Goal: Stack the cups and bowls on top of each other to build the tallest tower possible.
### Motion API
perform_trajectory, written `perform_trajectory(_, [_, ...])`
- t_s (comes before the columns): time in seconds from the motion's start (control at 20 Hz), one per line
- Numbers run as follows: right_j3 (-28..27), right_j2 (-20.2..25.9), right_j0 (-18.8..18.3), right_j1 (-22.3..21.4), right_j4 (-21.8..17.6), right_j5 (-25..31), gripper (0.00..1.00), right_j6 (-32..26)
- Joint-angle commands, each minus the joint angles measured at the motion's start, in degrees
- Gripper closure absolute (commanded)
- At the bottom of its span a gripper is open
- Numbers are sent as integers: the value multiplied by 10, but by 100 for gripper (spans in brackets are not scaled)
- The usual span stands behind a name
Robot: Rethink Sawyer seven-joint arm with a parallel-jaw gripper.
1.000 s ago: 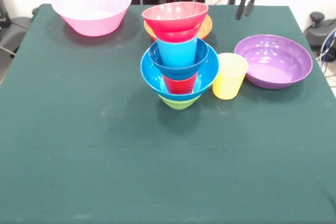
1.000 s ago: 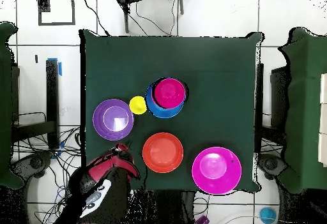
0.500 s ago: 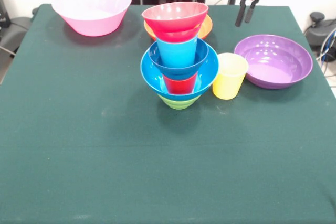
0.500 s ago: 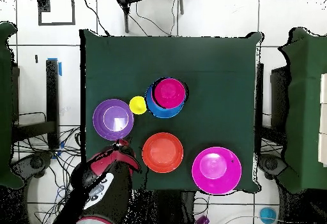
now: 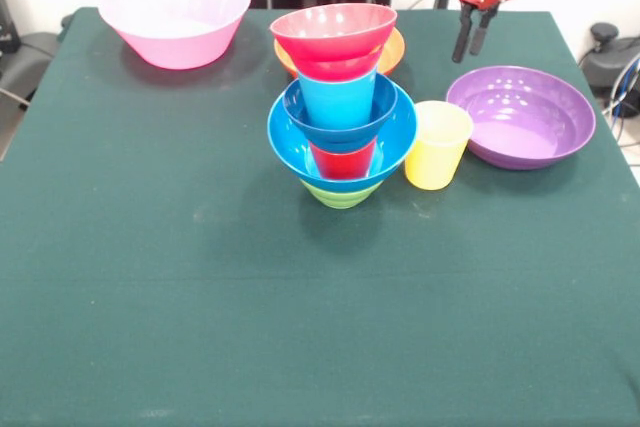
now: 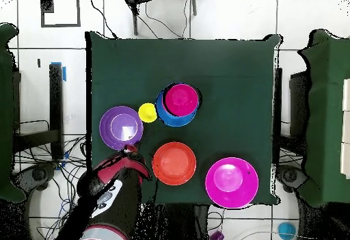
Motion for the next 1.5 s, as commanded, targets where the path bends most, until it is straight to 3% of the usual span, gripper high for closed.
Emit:
perform_trajectory(0.05, [-51,55,0,43,-33,-45,0,56])
perform_trajectory(1.5, [-90,9,12,89,-29,-108,0,60])
